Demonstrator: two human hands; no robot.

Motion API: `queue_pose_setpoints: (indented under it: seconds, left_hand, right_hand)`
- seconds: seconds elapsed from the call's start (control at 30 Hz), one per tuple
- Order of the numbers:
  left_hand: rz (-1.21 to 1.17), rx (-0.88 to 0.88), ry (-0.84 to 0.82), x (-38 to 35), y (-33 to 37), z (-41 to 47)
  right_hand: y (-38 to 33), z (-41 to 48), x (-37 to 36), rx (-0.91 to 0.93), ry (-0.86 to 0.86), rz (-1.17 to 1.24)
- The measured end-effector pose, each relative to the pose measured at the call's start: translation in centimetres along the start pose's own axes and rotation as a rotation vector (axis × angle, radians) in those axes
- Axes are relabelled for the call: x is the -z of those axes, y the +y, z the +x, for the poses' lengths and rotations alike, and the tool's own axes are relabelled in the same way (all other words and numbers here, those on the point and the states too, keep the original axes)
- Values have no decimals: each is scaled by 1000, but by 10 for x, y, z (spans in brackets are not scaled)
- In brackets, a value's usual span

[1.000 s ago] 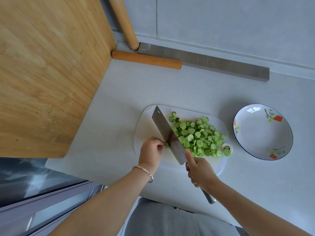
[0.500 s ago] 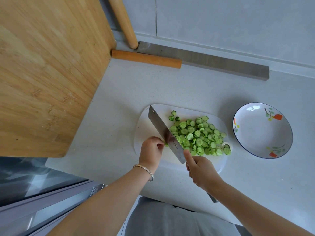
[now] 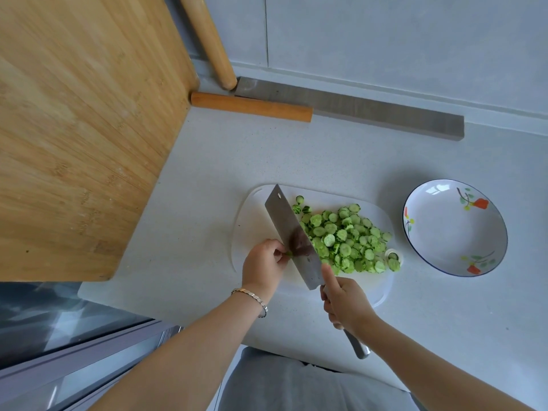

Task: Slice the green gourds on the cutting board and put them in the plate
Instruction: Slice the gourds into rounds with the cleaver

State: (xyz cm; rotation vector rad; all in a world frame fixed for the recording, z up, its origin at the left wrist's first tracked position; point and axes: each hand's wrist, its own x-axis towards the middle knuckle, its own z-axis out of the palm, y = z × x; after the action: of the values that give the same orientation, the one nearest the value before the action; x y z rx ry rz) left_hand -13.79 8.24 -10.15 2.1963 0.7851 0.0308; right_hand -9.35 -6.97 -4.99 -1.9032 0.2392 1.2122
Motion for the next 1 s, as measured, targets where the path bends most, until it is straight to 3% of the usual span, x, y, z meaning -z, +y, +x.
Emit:
queue_pose_setpoints:
  seconds: [0.23,0.43,0.63,0.7,0.8,0.87,0.93,1.0]
  left_hand:
    - [66,116,50,9,6,12]
    - [64,94,52,14,26,67]
    - [-80,121,116,20,38,80]
    - [-121,17,268,32,46,71]
    - [-103,-362,482,54,62,57]
    - [-52,-544,308,69,74,48]
    - [26,-541,-142,79,89,39]
    - [281,-514,-493,73,91,35]
  right_hand:
    - [-14,-10,24,38,23,25]
    - [-30,-12,49,82,111,53]
    - [-27,-17,67,82,138,-40]
    - [-23,-21,74,114,177,-154]
    - [-19,-29,87,227,257,-447]
    - [-20,-34,95,273,274,-616]
    - [-24,-36,99,288,276,-811]
    - [-31,-40,101,279,249,-1005]
